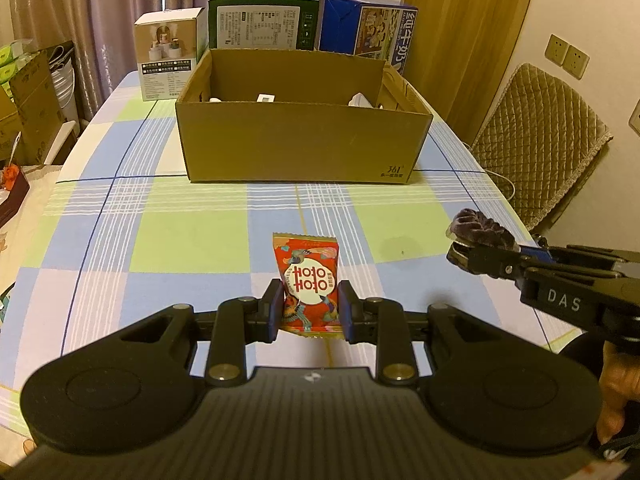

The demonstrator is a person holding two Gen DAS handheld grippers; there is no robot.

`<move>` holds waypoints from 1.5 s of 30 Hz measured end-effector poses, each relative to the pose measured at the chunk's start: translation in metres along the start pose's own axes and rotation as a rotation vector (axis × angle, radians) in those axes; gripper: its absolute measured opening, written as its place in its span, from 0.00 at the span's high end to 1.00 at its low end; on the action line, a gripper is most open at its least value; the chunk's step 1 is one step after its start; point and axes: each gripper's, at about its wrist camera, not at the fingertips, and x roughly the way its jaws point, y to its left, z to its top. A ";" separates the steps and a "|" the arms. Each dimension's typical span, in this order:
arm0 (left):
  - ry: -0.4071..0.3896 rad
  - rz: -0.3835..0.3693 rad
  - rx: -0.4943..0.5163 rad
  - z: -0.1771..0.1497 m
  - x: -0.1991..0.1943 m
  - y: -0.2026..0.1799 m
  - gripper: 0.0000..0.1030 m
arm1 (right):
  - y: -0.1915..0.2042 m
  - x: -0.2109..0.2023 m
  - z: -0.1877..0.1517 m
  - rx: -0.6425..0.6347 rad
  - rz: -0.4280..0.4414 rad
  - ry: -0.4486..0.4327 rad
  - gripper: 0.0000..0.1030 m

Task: Organize objects
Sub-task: 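Lift the candy packet and scrunchie up over the cardboard box with both tools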

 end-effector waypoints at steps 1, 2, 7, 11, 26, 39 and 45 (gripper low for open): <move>0.001 0.002 0.003 0.001 0.000 0.000 0.77 | 0.000 0.000 0.002 -0.004 -0.002 -0.002 0.84; 0.001 0.004 0.005 0.003 0.000 0.001 0.77 | -0.001 0.000 0.005 -0.008 -0.005 -0.005 0.84; -0.007 0.011 0.010 0.018 0.000 0.007 0.77 | -0.007 0.000 0.022 -0.010 -0.015 -0.018 0.84; -0.013 0.012 0.030 0.039 0.002 0.011 0.77 | -0.013 -0.002 0.039 -0.013 -0.024 -0.037 0.84; -0.030 -0.016 0.077 0.123 0.013 0.015 0.77 | -0.027 0.011 0.121 0.015 0.044 -0.040 0.84; 0.025 -0.040 0.122 0.180 0.053 0.015 0.77 | -0.021 0.058 0.195 -0.050 0.107 0.018 0.84; 0.051 -0.035 0.128 0.209 0.074 0.024 0.77 | -0.026 0.091 0.220 -0.024 0.137 0.088 0.84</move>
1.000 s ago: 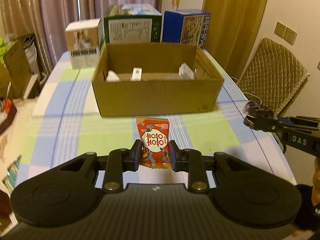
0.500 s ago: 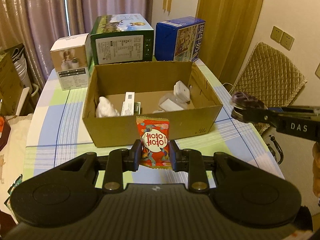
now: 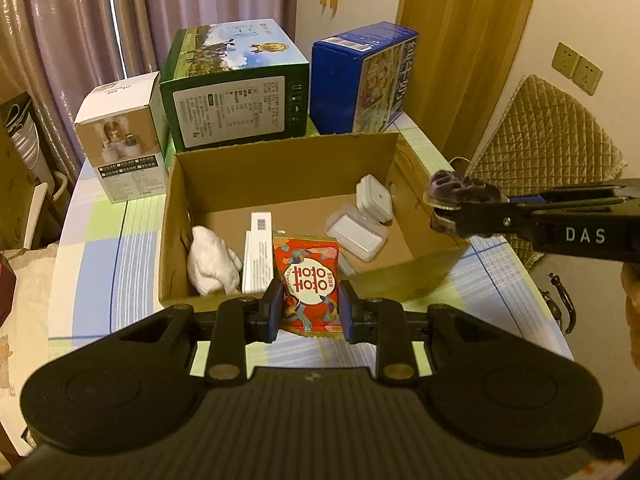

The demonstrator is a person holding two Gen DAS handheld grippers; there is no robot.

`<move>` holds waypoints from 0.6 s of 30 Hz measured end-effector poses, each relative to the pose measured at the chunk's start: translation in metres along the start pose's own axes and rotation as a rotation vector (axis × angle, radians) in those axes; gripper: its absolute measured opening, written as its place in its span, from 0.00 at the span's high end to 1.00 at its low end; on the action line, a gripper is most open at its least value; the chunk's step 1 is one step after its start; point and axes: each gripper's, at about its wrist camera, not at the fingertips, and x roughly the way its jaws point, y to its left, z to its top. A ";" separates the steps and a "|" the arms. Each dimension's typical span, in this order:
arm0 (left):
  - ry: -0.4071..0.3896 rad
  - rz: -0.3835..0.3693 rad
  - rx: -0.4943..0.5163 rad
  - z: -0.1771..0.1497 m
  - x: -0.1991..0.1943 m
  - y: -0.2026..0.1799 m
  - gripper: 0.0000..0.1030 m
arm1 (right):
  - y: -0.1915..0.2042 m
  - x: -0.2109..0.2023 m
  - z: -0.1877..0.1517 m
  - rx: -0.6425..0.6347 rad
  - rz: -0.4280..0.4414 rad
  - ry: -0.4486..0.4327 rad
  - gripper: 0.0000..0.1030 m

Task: Organize objects
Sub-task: 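Lift the candy packet and scrunchie up over the cardboard box with both tools, then open the left tool to drop the candy while the right tool drops the scrunchie into the box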

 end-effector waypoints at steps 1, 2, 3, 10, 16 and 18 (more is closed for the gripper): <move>0.006 0.000 -0.001 0.005 0.003 0.002 0.77 | 0.000 0.005 0.004 -0.010 -0.009 0.010 0.84; 0.012 -0.001 -0.004 0.009 0.007 0.005 0.77 | -0.002 0.009 0.008 -0.015 -0.015 0.018 0.84; 0.017 0.004 -0.004 0.014 0.011 0.008 0.77 | -0.004 0.013 0.011 -0.012 -0.017 0.025 0.84; 0.036 0.017 0.001 0.034 0.032 0.019 0.77 | -0.018 0.034 0.028 0.014 -0.019 0.054 0.84; 0.054 0.017 -0.013 0.039 0.046 0.029 0.77 | -0.024 0.044 0.033 0.017 -0.028 0.071 0.84; 0.055 0.019 -0.014 0.040 0.049 0.031 0.77 | -0.026 0.048 0.033 0.019 -0.030 0.077 0.84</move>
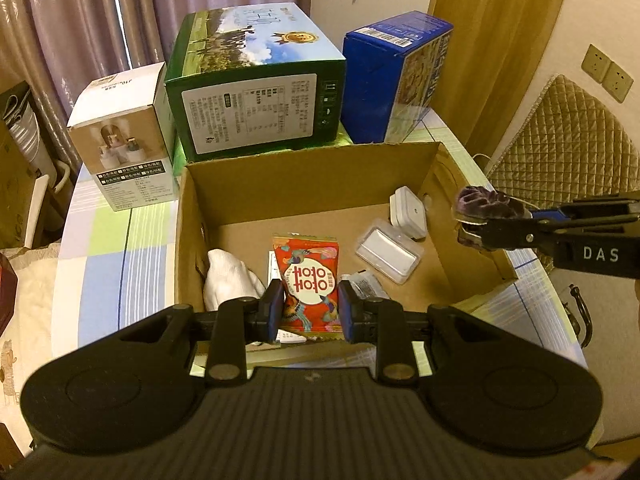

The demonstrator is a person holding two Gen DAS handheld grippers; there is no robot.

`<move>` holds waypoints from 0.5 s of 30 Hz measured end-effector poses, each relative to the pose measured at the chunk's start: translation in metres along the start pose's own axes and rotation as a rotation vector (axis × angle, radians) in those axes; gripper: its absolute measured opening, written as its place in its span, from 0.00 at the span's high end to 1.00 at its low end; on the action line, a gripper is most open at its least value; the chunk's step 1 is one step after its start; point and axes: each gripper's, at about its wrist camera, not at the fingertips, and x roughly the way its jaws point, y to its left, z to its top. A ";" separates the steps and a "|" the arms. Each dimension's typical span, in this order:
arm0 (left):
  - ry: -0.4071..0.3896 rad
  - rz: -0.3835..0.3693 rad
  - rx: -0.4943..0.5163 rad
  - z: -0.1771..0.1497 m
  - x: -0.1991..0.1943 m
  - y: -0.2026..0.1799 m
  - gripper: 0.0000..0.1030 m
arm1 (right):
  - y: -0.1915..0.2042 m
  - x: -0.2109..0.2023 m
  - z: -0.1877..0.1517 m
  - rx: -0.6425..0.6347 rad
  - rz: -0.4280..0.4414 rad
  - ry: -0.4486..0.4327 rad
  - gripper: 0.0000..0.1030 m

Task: Organize objects
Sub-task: 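Open the left tool to drop the candy while the right tool drops the scrunchie into the box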

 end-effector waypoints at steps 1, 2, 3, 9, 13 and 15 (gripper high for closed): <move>0.001 -0.001 -0.001 0.001 0.001 0.001 0.77 | -0.001 0.002 0.001 0.000 -0.002 0.002 0.84; 0.002 -0.002 0.000 0.003 0.003 0.001 0.77 | -0.001 0.004 0.001 0.000 -0.004 0.004 0.84; 0.003 -0.002 0.001 0.004 0.004 0.001 0.77 | -0.002 0.006 0.002 0.001 -0.004 0.006 0.84; 0.011 -0.001 0.003 0.008 0.014 0.004 0.77 | -0.002 0.014 0.004 0.006 0.002 0.015 0.84; 0.018 0.001 -0.001 0.011 0.023 0.007 0.77 | -0.005 0.020 0.007 0.012 0.001 0.018 0.84; 0.020 0.001 -0.002 0.013 0.027 0.009 0.77 | -0.006 0.025 0.009 0.012 -0.001 0.021 0.84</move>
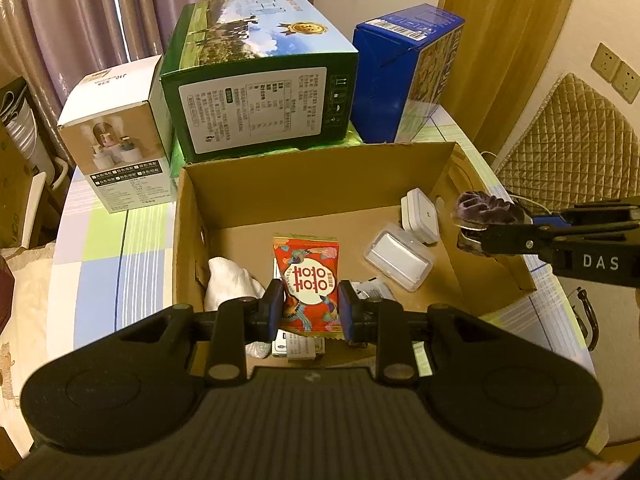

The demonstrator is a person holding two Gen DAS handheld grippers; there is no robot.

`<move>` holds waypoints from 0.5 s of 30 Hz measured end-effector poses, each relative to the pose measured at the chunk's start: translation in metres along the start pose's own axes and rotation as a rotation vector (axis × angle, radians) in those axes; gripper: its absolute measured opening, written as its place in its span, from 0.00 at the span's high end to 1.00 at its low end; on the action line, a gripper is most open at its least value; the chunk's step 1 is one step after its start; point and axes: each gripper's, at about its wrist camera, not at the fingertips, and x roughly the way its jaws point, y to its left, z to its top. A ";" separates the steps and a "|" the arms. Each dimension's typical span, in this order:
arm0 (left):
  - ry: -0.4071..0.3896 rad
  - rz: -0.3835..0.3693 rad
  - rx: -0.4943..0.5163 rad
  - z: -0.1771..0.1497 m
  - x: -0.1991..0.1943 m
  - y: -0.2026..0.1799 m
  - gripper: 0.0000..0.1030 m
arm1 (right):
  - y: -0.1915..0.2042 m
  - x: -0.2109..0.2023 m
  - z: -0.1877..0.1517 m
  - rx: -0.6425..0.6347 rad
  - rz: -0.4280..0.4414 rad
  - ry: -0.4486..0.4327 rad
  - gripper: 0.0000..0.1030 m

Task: Organize objects
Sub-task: 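Open the left tool to drop the candy while the right tool drops the scrunchie into the box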

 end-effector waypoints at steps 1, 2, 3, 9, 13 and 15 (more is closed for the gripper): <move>0.001 0.000 0.001 0.001 0.002 0.001 0.77 | -0.001 0.002 0.000 0.002 -0.001 0.001 0.84; 0.002 -0.002 0.001 0.001 0.004 0.001 0.77 | -0.002 0.003 0.001 0.003 -0.002 0.002 0.84; 0.003 -0.004 -0.002 0.002 0.006 0.002 0.77 | -0.003 0.005 0.001 0.005 -0.003 0.003 0.84; 0.003 -0.018 -0.016 0.004 0.022 0.001 0.77 | -0.011 0.010 -0.002 0.026 -0.001 0.006 0.84; 0.017 -0.015 -0.016 0.005 0.040 -0.002 0.77 | -0.017 0.015 -0.005 0.035 -0.004 0.015 0.84; 0.006 -0.025 -0.016 0.006 0.048 -0.005 0.76 | -0.021 0.017 -0.006 0.043 -0.008 0.019 0.84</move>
